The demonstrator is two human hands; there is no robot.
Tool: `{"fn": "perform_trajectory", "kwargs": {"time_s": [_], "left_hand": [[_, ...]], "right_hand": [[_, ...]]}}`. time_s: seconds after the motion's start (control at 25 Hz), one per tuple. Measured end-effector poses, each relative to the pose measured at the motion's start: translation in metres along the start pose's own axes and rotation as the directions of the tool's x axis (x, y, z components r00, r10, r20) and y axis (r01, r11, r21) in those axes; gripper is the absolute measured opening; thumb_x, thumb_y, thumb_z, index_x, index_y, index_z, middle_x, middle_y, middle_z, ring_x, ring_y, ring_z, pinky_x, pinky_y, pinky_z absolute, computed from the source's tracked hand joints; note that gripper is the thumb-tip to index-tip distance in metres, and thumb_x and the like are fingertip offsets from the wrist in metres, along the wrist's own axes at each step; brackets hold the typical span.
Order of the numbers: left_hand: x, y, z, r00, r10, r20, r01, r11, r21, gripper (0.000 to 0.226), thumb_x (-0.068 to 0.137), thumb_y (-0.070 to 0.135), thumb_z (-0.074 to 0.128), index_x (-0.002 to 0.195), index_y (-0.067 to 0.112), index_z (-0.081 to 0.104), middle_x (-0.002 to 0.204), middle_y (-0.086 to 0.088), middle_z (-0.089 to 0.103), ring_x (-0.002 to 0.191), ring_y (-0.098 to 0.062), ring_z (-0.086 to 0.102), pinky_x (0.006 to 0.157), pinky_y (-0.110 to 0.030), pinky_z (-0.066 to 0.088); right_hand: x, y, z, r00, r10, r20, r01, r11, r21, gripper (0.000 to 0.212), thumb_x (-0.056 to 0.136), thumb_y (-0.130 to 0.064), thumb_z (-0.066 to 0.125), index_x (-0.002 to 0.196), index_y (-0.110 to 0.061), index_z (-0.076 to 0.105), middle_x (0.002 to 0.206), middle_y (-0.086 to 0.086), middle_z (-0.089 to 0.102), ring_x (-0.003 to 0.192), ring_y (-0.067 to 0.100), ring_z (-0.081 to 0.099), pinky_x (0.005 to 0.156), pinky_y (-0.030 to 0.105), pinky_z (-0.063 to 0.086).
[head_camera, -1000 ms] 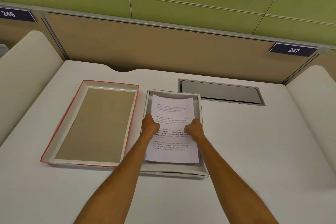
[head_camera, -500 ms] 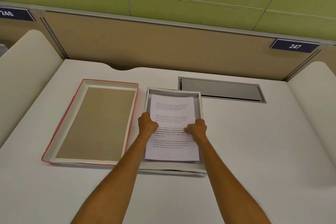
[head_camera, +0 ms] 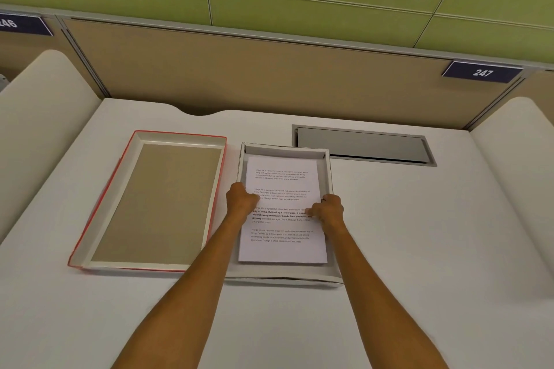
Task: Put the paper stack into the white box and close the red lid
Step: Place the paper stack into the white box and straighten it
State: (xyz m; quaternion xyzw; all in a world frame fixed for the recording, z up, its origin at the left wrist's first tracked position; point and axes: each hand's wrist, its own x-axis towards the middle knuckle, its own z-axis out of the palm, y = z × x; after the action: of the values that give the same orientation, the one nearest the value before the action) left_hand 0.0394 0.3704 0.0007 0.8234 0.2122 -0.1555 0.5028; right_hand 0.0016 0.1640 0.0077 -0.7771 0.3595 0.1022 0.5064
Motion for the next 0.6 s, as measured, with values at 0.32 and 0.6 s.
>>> {"fn": "perform_trajectory", "kwargs": {"time_s": [0.32,0.6], "left_hand": [[-0.003,0.002,0.000,0.999,-0.046,0.030,0.046,0.999,-0.017,0.038,0.081,0.005,0.075,0.115,0.003,0.058,0.122,-0.016,0.066,0.105,-0.032,0.067,0.076,-0.031,0.054],[-0.021,0.010,-0.007,0.996,0.082,0.044,-0.090,0.968,0.236,0.025,0.082,0.006,0.075,0.103,0.001,0.062,0.110,-0.013,0.069,0.094,-0.028,0.068,0.056,-0.021,0.046]], "right_hand": [[-0.004,0.001,0.006,0.998,-0.051,-0.025,0.049,0.995,-0.086,0.044,0.076,0.006,0.073,0.115,0.008,0.054,0.117,0.023,0.063,0.105,0.038,0.065,0.076,0.035,0.053],[0.001,-0.013,0.005,0.976,-0.217,-0.017,0.204,0.938,-0.279,0.031,0.083,-0.006,0.072,0.107,0.002,0.054,0.112,0.019,0.065,0.100,0.033,0.067,0.070,0.030,0.051]]}}
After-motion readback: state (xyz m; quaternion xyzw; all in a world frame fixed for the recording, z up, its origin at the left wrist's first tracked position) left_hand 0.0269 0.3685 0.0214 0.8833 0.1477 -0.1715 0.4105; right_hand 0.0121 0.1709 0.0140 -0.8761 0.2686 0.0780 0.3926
